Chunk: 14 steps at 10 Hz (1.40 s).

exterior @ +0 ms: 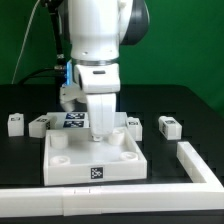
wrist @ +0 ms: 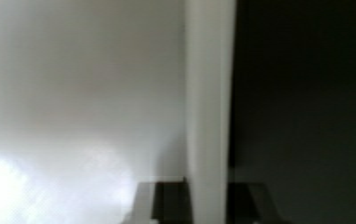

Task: Assemble one leg

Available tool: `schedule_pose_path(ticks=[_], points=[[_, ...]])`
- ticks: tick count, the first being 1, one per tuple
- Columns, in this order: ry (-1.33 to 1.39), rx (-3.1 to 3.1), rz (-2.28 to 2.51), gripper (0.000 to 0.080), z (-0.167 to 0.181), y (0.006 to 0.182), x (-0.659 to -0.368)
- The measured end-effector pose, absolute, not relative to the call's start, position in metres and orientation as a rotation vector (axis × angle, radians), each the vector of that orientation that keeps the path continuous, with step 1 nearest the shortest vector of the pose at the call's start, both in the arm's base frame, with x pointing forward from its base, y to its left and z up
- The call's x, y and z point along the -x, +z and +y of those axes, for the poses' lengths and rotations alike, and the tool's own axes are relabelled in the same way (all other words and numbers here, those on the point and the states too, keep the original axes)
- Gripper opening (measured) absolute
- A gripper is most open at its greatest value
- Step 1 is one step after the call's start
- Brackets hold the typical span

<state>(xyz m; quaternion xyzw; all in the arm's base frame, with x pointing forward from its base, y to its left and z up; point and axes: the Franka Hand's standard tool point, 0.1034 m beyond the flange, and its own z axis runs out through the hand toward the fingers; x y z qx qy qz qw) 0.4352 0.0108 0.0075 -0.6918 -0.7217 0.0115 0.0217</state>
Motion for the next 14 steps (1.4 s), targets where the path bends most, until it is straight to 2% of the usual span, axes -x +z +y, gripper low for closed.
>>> schedule_pose_path(ticks=[2, 6, 8, 11, 12, 13, 14], points=[[-0.004, 2.193, -2.2, 0.0061, 0.038, 0.007, -0.459], [-0.03, 2.222, -2.177, 0.0061, 0.067, 0.008, -0.49], [-0.023, 2.207, -2.189, 0.0061, 0.082, 0.008, -0.493], [-0.019, 2.181, -2.213, 0.0061, 0.083, 0.007, -0.492], [-0.018, 2.182, -2.212, 0.0117, 0.082, 0.007, -0.492], [-0.018, 2.182, -2.212, 0.0117, 0.082, 0.007, -0.492], [-0.018, 2.182, -2.212, 0.0305, 0.082, 0.007, -0.492]])
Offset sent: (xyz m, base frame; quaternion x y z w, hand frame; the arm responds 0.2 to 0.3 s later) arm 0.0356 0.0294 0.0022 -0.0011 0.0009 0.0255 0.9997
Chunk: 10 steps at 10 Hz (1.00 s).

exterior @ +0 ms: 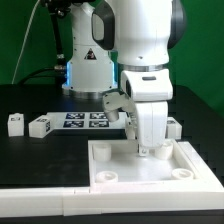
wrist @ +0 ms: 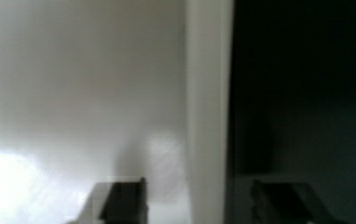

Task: Assemble one leg

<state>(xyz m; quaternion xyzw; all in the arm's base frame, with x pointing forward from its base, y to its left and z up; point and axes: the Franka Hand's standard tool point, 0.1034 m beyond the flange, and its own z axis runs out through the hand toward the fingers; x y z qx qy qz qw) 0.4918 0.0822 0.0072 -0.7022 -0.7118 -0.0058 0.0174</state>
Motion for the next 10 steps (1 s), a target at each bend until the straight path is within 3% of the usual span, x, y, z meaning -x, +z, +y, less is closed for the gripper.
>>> schedule_pose_path(ticks=[2, 3, 4, 6, 10], points=[[-0.018, 2.182, -2.211, 0.0577, 0.082, 0.007, -0.492], [-0.018, 2.182, -2.211, 0.0577, 0.082, 0.007, -0.492], [-0.017, 2.182, -2.211, 0.0637, 0.082, 0.007, -0.492], [-0.018, 2.22, -2.175, 0.0646, 0.083, 0.009, -0.489], [-0.02, 2.389, -2.038, 0.0648, 0.093, 0.049, -0.457]])
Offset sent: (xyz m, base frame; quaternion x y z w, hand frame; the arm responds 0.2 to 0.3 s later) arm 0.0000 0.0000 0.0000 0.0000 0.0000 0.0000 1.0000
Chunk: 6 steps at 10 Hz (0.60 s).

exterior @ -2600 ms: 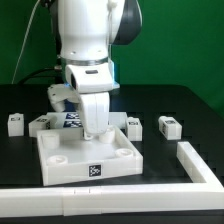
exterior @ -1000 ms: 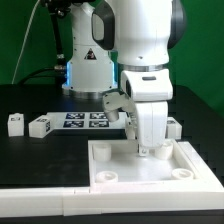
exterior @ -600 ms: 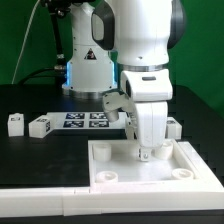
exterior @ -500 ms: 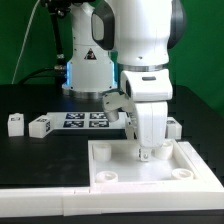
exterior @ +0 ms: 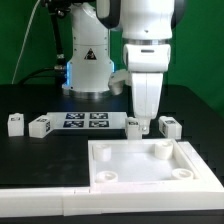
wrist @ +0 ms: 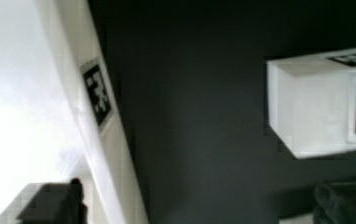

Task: Assemble one leg

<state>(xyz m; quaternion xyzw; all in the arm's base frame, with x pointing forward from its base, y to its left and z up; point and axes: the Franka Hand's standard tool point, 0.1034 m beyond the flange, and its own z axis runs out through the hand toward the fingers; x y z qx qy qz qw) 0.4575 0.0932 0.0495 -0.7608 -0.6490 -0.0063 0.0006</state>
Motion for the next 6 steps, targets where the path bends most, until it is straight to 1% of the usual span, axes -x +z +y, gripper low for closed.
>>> schedule_pose_path(ticks=[1, 4, 6], points=[[-0.032, 2.428, -2.009, 0.0648, 0.0965, 0.0589, -0.4546], [-0.031, 2.441, -1.991, 0.0648, 0.0962, 0.0577, -0.4534], [-0.033, 2.633, -1.72, 0.0648, 0.0969, 0.0576, -0.4532]])
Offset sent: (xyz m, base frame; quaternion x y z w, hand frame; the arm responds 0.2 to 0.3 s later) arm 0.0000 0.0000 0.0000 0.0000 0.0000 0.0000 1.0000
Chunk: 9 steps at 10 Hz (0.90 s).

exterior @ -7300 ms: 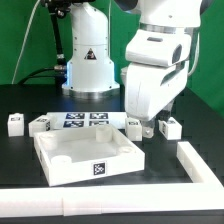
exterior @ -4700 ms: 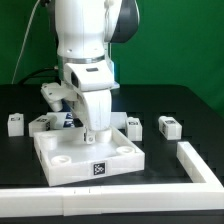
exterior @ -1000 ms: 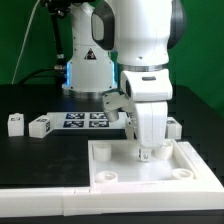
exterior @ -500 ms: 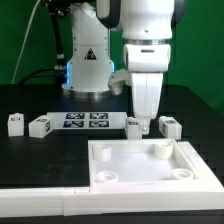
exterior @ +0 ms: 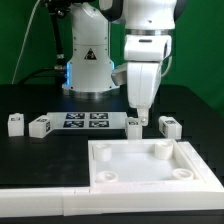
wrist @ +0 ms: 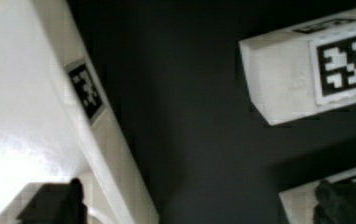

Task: Assemble one leg

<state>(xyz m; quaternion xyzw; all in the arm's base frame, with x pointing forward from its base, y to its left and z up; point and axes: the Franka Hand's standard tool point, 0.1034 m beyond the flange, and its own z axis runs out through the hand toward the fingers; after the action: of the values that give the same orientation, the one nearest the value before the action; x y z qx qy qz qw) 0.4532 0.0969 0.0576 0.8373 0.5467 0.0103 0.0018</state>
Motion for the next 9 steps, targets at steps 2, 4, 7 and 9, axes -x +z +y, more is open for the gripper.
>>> schedule_pose_path(ticks=[2, 4, 7, 9], points=[[0.027, -2.9, 1.261, 0.0648, 0.103, 0.054, -0.445], [0.004, -3.104, 0.739, 0.0648, 0.127, 0.052, -0.434], [-0.039, -3.213, 0.192, 0.0648, 0.157, 0.049, -0.423], [-0.088, -3.202, 0.25, 0.0648, 0.16, 0.049, -0.421]])
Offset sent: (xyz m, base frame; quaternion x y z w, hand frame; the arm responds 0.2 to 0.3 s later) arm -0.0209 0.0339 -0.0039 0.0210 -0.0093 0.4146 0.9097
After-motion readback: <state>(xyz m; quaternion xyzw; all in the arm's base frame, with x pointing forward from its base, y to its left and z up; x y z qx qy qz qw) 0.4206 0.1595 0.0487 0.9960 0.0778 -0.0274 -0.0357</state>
